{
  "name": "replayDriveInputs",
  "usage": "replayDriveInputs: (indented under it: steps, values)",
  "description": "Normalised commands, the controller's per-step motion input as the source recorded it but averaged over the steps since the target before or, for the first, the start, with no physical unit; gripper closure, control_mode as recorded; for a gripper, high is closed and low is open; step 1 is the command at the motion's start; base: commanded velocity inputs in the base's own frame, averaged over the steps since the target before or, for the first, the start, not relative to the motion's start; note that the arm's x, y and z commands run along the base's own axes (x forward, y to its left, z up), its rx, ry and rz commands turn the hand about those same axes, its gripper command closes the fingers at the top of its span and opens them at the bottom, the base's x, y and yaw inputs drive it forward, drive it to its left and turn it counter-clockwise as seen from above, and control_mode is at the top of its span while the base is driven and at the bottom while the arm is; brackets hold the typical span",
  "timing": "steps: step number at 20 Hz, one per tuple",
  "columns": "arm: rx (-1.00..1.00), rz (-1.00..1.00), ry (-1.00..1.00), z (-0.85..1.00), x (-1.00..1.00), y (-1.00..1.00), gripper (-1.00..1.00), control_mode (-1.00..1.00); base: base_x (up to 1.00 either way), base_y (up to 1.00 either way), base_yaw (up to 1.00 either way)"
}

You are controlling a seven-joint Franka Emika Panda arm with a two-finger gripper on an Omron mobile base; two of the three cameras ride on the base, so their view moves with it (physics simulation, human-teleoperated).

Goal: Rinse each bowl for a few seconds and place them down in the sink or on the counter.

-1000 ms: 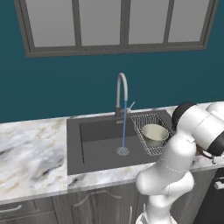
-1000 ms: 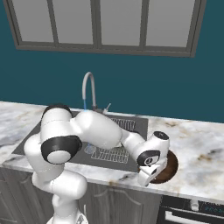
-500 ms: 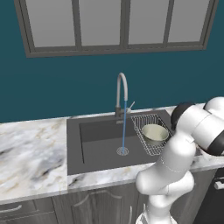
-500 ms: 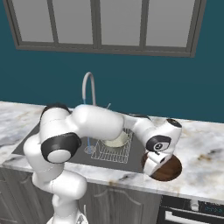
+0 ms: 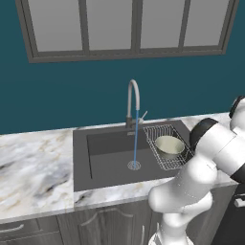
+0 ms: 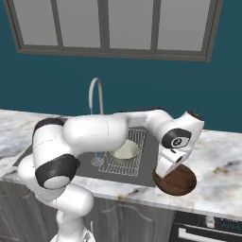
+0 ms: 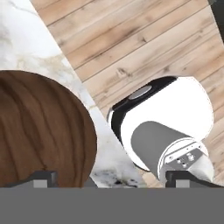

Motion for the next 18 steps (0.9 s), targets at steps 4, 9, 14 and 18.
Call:
replayDriveInputs:
  steps: [4, 9, 14, 18]
  values:
    - [0.0, 0.0, -0.06, 0.94, -0.47, 0.5, -1.0, -1.0, 0.0, 0.0, 0.0]
    - [0.0, 0.0, -0.07, 1.0, -0.47, 0.55, -1.0, -1.0, 0.0, 0.0, 0.0]
    - [0.0, 0.0, -0.05, 1.0, -0.49, 0.32, -1.0, -1.0, 0.0, 0.0, 0.0]
    - [0.0, 0.0, -0.03, 1.0, -0.41, 0.38, -1.0, -1.0, 0.0, 0.0, 0.0]
